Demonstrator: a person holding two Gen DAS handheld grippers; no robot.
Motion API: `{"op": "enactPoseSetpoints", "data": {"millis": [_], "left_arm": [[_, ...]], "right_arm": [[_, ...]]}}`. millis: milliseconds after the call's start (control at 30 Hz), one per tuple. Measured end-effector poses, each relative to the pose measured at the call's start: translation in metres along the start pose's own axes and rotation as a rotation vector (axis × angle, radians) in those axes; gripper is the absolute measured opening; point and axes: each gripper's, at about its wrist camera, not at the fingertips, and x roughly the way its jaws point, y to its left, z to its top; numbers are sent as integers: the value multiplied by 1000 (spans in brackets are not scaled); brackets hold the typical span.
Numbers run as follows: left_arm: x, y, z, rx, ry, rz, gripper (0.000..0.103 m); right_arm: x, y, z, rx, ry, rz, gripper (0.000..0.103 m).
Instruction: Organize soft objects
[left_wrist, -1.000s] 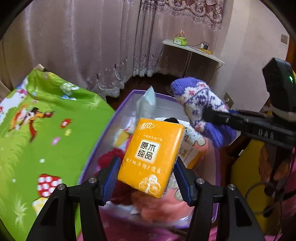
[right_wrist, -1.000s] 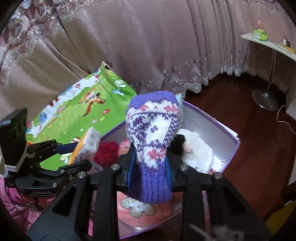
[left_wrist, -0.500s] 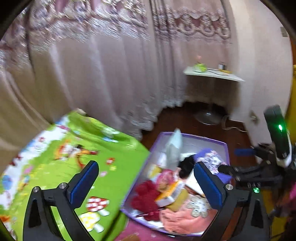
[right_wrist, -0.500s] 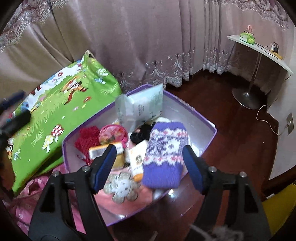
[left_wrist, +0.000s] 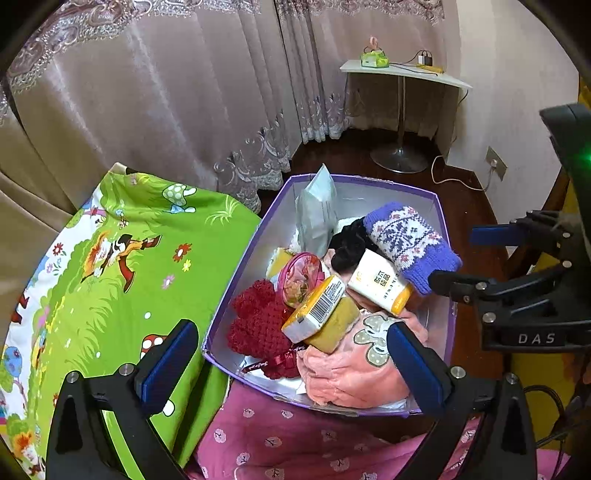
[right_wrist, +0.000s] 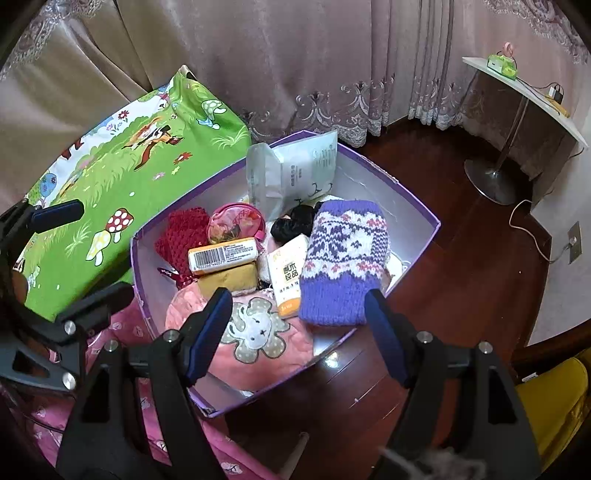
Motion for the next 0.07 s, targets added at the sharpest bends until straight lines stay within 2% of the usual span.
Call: {"op": "enactPoseSetpoints", "data": {"millis": [67], "left_arm": [[-2, -3, -2, 10, 0, 9, 103]], "right_arm": [[2, 1, 0, -7, 5, -13, 77]]}}
